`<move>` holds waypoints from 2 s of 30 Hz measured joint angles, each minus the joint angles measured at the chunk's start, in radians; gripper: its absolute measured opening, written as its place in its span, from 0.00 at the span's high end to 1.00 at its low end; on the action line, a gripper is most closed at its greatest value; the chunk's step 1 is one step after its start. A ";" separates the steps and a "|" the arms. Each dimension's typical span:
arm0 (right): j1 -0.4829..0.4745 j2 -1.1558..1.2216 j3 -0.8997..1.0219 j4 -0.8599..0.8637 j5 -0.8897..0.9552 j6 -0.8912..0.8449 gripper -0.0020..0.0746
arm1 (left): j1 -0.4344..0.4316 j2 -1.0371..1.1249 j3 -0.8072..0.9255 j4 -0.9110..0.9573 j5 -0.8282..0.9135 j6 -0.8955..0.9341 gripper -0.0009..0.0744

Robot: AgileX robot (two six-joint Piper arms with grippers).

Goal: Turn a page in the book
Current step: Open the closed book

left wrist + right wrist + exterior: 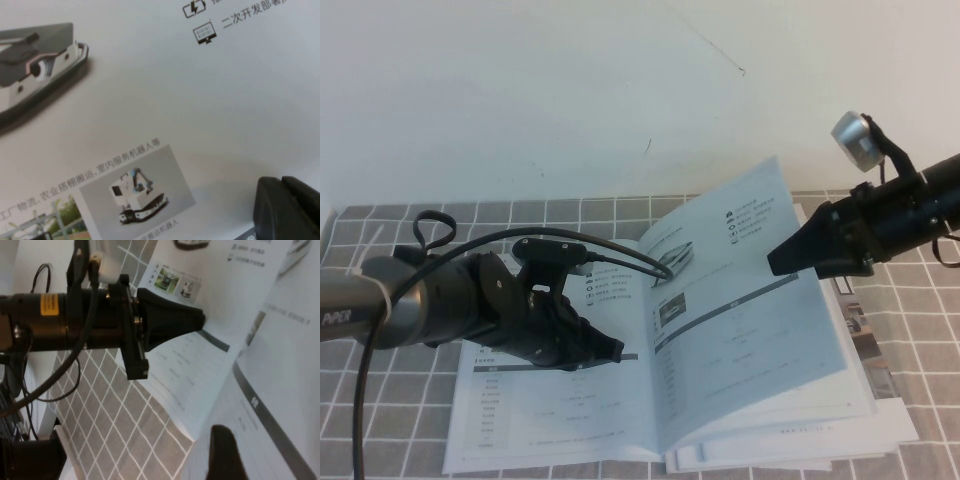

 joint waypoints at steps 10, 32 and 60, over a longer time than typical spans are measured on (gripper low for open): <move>0.049 0.000 0.000 0.021 0.001 0.006 0.46 | 0.000 0.000 0.000 -0.001 0.000 0.000 0.99; 0.176 -0.020 0.002 0.276 0.001 -0.079 0.46 | 0.000 0.000 0.000 -0.021 -0.008 -0.009 0.99; 0.217 -0.020 0.002 0.394 -0.061 -0.192 0.46 | 0.080 -0.008 0.000 -0.109 0.002 -0.129 0.99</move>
